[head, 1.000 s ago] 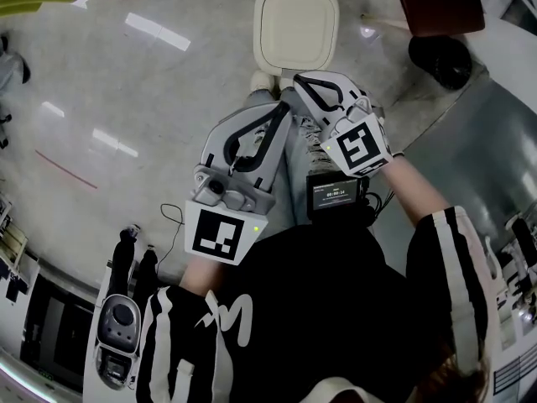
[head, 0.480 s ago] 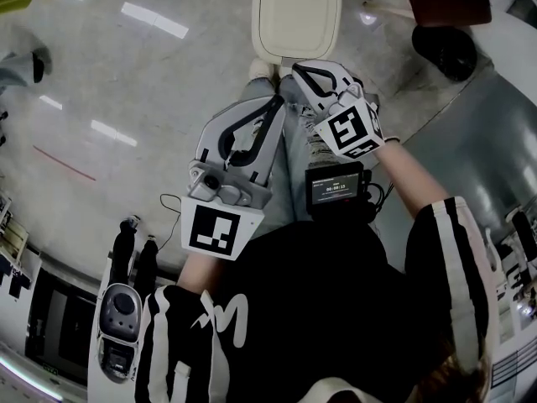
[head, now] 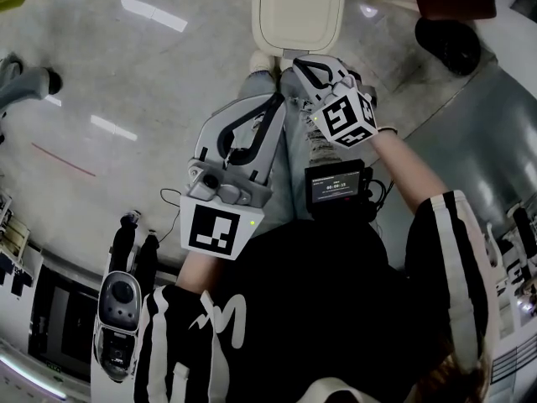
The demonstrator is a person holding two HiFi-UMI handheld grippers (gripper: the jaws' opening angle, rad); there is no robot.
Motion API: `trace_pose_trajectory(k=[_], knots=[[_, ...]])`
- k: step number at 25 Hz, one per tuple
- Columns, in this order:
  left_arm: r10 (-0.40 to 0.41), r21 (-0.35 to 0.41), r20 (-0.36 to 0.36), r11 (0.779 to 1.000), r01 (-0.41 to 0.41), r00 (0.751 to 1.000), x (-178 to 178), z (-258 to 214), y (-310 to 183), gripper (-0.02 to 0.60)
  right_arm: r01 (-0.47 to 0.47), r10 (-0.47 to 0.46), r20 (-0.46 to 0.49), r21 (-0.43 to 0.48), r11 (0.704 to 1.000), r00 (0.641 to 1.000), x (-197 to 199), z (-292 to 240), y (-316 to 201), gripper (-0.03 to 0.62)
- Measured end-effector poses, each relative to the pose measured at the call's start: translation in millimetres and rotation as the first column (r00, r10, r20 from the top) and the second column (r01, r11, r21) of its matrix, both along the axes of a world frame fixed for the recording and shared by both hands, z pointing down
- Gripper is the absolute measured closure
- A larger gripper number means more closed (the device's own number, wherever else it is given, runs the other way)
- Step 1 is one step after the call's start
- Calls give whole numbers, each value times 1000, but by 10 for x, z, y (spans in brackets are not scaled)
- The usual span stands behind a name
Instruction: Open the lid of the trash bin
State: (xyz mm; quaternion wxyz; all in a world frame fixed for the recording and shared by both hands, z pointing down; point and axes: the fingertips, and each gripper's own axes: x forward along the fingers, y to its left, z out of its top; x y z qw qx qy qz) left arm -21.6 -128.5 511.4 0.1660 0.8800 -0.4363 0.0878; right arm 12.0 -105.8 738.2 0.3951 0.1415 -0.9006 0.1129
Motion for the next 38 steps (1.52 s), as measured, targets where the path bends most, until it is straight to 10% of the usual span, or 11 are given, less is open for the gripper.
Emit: trace_pose_trajectory(k=[38], knots=[[32, -38, 10, 999, -31, 999, 99, 196, 15, 572, 63, -90, -331, -93, 994, 939, 304, 1215, 264, 585]])
